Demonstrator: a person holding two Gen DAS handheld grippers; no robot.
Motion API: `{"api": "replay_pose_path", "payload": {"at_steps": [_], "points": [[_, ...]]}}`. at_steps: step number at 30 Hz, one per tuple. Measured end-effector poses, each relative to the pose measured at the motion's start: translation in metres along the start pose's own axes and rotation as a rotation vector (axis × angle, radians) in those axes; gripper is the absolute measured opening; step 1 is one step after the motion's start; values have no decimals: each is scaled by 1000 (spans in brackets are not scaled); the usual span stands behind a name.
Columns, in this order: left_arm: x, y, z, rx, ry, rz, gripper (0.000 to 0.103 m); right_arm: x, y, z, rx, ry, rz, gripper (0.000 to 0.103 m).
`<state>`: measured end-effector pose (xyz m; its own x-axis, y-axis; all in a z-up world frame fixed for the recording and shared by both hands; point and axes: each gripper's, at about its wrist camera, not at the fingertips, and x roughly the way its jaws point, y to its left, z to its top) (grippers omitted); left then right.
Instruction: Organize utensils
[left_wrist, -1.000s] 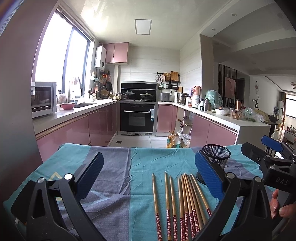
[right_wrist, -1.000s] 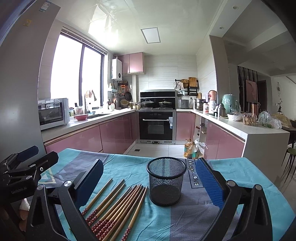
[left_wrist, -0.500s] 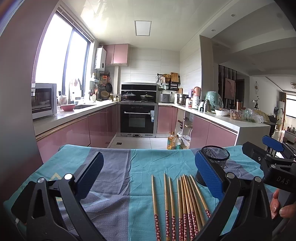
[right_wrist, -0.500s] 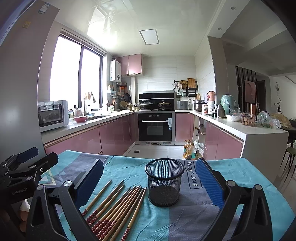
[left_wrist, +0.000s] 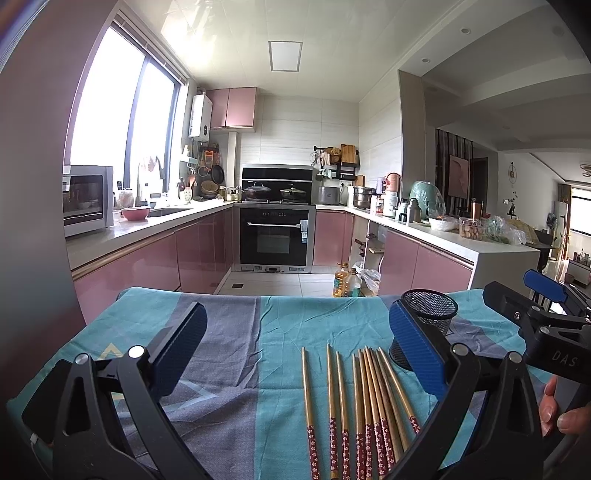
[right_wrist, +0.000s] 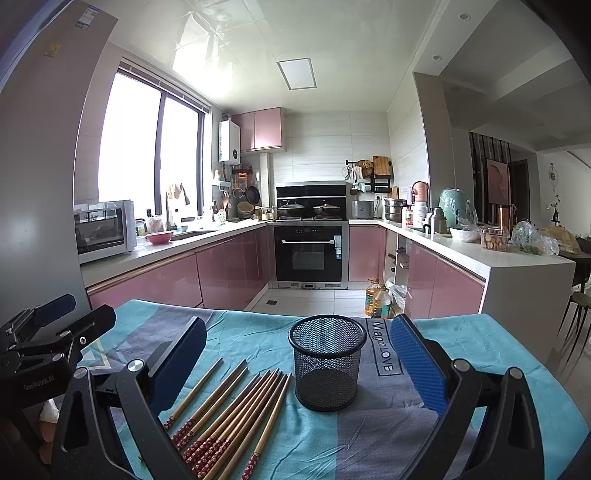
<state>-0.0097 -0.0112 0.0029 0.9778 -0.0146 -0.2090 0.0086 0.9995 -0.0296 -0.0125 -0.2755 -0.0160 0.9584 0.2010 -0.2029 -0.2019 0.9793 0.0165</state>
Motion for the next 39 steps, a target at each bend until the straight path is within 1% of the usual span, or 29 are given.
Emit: {"api": "replay_pose_path", "payload": {"at_steps": [39], "points": [[1,2,-5,0,7,-1,97,1,1,-1,3,-3,-3,97]]}}
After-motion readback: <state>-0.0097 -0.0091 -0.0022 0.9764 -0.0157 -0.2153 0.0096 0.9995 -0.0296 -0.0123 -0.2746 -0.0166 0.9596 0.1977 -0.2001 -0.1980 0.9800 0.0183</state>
